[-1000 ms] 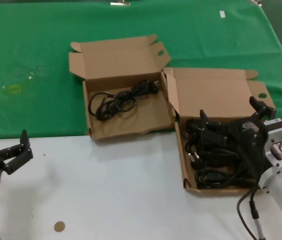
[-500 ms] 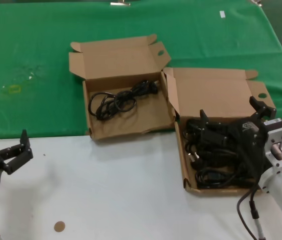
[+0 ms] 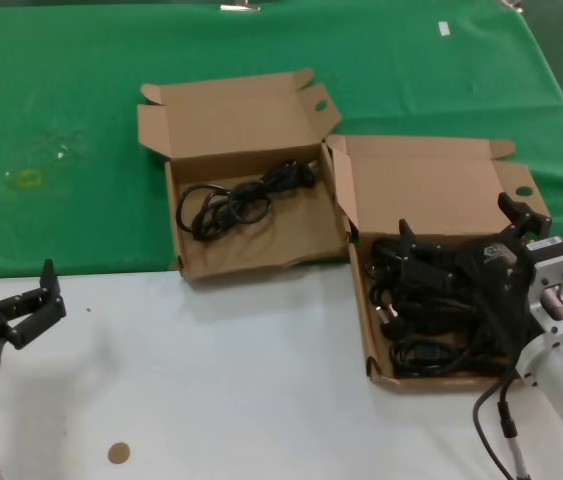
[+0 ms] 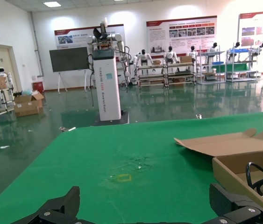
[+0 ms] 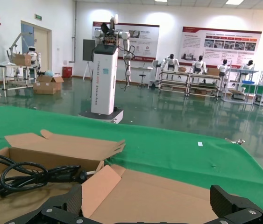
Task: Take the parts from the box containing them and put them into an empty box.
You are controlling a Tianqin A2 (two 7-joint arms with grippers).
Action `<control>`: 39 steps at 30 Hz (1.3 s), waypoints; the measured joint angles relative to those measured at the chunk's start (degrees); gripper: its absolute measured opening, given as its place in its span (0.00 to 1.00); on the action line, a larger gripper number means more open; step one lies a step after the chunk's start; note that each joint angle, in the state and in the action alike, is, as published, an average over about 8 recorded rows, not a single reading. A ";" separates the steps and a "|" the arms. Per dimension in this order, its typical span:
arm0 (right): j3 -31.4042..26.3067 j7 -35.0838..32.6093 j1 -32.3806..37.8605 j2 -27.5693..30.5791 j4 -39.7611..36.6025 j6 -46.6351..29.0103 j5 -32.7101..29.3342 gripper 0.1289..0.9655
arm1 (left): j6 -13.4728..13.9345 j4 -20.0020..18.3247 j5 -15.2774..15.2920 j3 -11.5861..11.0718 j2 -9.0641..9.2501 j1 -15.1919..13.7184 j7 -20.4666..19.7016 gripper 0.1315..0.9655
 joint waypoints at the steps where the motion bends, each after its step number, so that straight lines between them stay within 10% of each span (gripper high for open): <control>1: 0.00 0.00 0.00 0.00 0.00 0.00 0.00 1.00 | 0.00 0.00 0.00 0.00 0.00 0.00 0.00 1.00; 39: 0.00 0.00 0.00 0.00 0.00 0.00 0.00 1.00 | 0.00 0.00 0.00 0.00 0.00 0.00 0.00 1.00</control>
